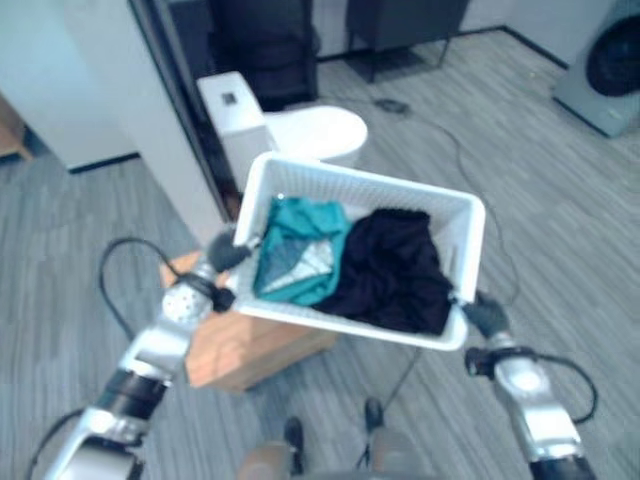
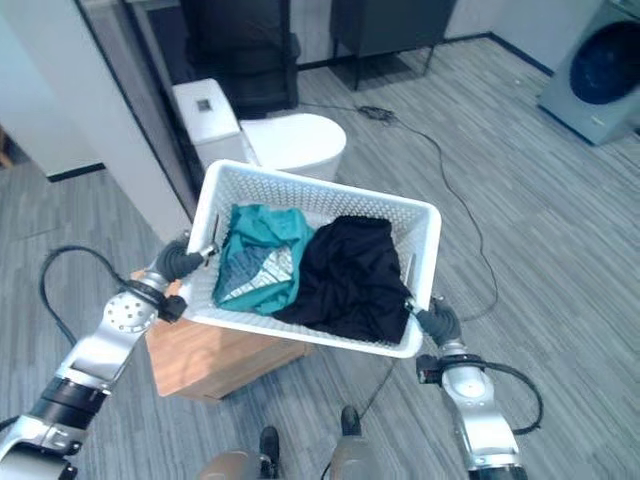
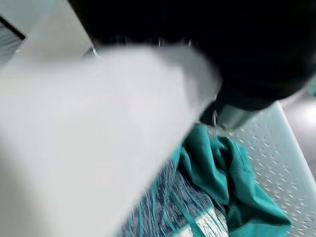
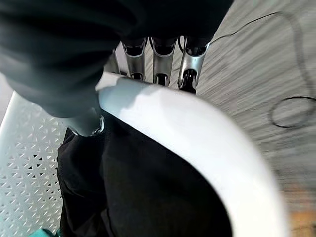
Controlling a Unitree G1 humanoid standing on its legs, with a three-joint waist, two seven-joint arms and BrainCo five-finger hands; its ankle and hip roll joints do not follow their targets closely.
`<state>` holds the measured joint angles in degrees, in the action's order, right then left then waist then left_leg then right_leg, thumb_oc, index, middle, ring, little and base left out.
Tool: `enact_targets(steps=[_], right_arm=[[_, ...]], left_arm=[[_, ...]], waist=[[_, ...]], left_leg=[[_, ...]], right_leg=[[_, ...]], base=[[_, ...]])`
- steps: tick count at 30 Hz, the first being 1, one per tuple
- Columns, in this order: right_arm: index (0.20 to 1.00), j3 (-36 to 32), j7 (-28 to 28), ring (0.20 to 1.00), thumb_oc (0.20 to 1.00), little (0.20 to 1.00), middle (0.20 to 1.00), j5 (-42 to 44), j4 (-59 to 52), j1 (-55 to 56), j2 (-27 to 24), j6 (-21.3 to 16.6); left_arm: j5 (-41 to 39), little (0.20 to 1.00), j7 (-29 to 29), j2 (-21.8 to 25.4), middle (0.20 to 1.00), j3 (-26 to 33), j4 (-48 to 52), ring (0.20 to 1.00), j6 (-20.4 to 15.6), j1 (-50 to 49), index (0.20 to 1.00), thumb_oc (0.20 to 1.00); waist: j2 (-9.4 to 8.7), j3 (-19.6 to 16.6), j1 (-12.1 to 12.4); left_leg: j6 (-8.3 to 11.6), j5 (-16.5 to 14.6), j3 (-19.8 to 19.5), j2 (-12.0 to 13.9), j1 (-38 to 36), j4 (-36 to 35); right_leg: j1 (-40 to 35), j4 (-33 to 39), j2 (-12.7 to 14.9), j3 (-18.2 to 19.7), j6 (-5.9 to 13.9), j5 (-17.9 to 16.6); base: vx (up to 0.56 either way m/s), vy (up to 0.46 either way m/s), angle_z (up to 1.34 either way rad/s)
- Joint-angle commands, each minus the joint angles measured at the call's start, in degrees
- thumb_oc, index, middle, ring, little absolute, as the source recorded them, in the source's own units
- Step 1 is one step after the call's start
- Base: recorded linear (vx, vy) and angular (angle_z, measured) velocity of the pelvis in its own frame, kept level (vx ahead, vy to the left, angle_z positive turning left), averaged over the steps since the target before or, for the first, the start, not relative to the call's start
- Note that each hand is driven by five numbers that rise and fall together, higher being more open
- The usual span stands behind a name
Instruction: Grab the laundry basket,head to the washer,open it,put in the laundry and shut it.
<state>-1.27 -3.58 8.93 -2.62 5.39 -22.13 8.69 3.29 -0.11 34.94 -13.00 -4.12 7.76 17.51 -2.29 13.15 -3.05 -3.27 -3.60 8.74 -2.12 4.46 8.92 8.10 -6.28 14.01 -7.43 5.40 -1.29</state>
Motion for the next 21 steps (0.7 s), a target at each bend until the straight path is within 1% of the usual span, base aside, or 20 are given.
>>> enact_targets(steps=[1,3,4,5,7,8,10,13,15,16,17,18,20,21], right_arm=[[0.200,-5.4,-1.0,0.200,0.200,0.200,0.200,1.7,-3.7,-1.8,-1.9,-4.2],[0.200,-6.0,-0.6,0.200,0.200,0.200,0.200,1.8,-4.1,-0.6,-2.0,-4.1],[0.200,-6.5,-0.3,0.200,0.200,0.200,0.200,1.9,-4.8,0.1,-2.1,-4.0],[0.200,-6.6,-0.3,0.200,0.200,0.200,0.200,1.9,-4.9,0.2,-2.1,-3.9],[0.200,-6.9,-0.1,0.200,0.200,0.200,0.200,1.7,-5.3,0.7,-2.1,-3.8],[0.200,-7.1,0.1,0.200,0.200,0.200,0.200,1.7,-5.7,0.9,-2.0,-3.6],[0.200,-7.4,0.3,0.200,0.200,0.200,0.200,1.4,-6.2,1.7,-1.9,-3.2],[0.200,-7.3,0.4,0.200,0.200,0.200,0.200,1.3,-6.4,1.6,-2.2,-3.1],[0.200,-6.7,0.5,0.200,0.200,0.200,0.200,1.5,-6.5,0.7,-3.1,-3.2],[0.200,-6.7,0.5,0.200,0.200,0.200,0.200,1.5,-6.4,0.7,-3.2,-3.2],[0.200,-6.4,0.4,0.200,0.200,0.200,0.200,1.5,-6.3,0.0,-3.7,-3.2],[0.200,-6.2,0.4,0.200,0.200,0.200,0.200,1.6,-6.3,-0.4,-4.2,-3.2],[0.200,-6.3,0.0,0.200,0.200,0.200,0.200,1.8,-6.0,-1.1,-4.5,-3.3],[0.200,-6.7,-0.4,0.200,0.200,0.200,0.200,2.3,-6.1,-0.5,-4.7,-3.5]], left_arm=[[0.6,0.200,2.7,2.4,0.200,3.4,2.1,0.200,-4.6,6.4,0.200,0.200],[0.9,0.200,2.6,2.0,0.200,3.0,1.9,0.200,-4.5,6.7,0.200,0.200],[1.1,0.200,2.6,1.8,0.200,2.7,2.0,0.200,-4.4,6.9,0.200,0.200],[1.2,0.200,2.6,1.7,0.200,2.7,2.0,0.200,-4.4,6.9,0.200,0.200],[1.3,0.200,2.6,1.4,0.200,2.5,1.7,0.200,-4.4,7.4,0.200,0.200],[1.4,0.200,2.6,1.1,0.200,2.2,1.3,0.200,-4.4,7.9,0.200,0.200],[1.7,0.200,2.7,0.0,0.200,1.0,-0.3,0.200,-4.1,9.7,0.200,0.200],[1.8,0.200,2.9,-0.7,0.200,-0.1,-1.8,0.200,-4.1,11.1,0.200,0.200],[1.8,0.200,3.2,-0.9,0.200,-0.5,-3.0,0.200,-4.2,11.9,0.200,0.200],[1.8,0.200,3.2,-0.9,0.200,-0.5,-3.0,0.200,-4.3,11.9,0.200,0.200],[1.6,0.200,3.3,-1.1,0.200,-0.5,-3.5,0.200,-4.4,12.0,0.200,0.200],[1.5,0.200,3.5,-0.7,0.200,-0.2,-3.5,0.200,-4.5,12.0,0.200,0.200],[1.5,0.200,3.8,-0.6,0.200,0.0,-4.6,0.200,-4.6,12.5,0.200,0.200],[1.4,0.200,3.7,0.1,0.200,-0.3,-5.2,0.200,-4.7,13.1,0.200,0.200]], waist=[[0.52,-3.0,0.8],[0.51,-4.0,0.8],[0.39,-4.7,0.7],[0.36,-4.8,0.8],[0.37,-5.2,1.5],[0.22,-5.5,1.5],[0.29,-5.5,1.1],[0.31,-5.2,0.8],[0.49,-5.1,0.3],[0.53,-5.1,0.4],[0.68,-4.9,0.2],[1.02,-4.9,0.0],[1.42,-4.4,-0.1],[1.15,-4.4,-0.2]], left_leg=[[0.64,-6.9,-3.3,2.1,-3.4,0.1],[0.35,-6.4,-1.6,2.1,-4.5,-1.7],[0.14,-6.4,0.0,2.0,-5.2,-2.5],[0.11,-6.3,0.1,2.0,-5.3,-2.7],[-0.15,-6.8,2.4,1.9,-6.4,-3.2],[-0.30,-6.4,3.2,1.7,-6.6,-3.8],[-0.32,-6.6,5.1,1.7,-8.2,-4.8],[-0.21,-6.5,6.4,1.7,-9.1,-5.5],[0.29,-6.7,8.2,2.3,-9.6,-5.8],[0.31,-6.7,8.3,2.3,-9.6,-5.8],[0.79,-6.8,9.3,2.9,-9.8,-5.8],[1.55,-7.6,9.2,3.9,-10.4,-5.7],[2.76,-8.1,9.8,5.6,-11.1,-4.9],[3.67,-8.2,9.3,7.0,-11.5,-4.1]], right_leg=[[-0.4,-3.7,0.6,-1.5,4.96,0.2],[-0.7,-3.3,0.9,-1.5,5.32,-0.3],[-1.2,-2.5,1.9,-2.9,5.65,-1.2],[-1.2,-2.3,1.9,-2.8,5.67,-1.4],[-2.0,-1.8,3.5,-6.0,6.06,-2.3],[-2.0,-1.7,4.2,-7.1,6.06,-3.0],[-2.5,-1.9,5.3,-9.0,6.79,-3.7],[-2.6,-1.0,5.9,-9.2,7.25,-4.6],[-2.0,1.6,6.3,-9.0,7.80,-6.1],[-2.0,1.8,6.2,-8.9,7.78,-6.2],[-1.4,3.1,6.3,-9.0,8.05,-6.8],[-0.6,4.8,6.4,-8.8,8.68,-7.0],[0.6,4.8,5.8,-8.6,8.86,-6.9],[0.4,4.0,4.6,-8.2,8.30,-5.2]], base=[[-0.06,0.051,-0.47],[-0.04,0.064,-0.56],[-0.01,0.036,-0.63],[0.01,0.009,-0.66],[0.00,-0.001,-0.73],[-0.02,-0.002,-0.81],[0.02,-0.039,-0.57],[0.01,-0.070,-0.66],[0.05,-0.152,-0.44],[0.07,-0.187,-0.54],[0.14,-0.211,-0.76],[0.21,-0.305,-0.90],[0.23,-0.350,-0.66],[0.17,-0.482,-0.29]])
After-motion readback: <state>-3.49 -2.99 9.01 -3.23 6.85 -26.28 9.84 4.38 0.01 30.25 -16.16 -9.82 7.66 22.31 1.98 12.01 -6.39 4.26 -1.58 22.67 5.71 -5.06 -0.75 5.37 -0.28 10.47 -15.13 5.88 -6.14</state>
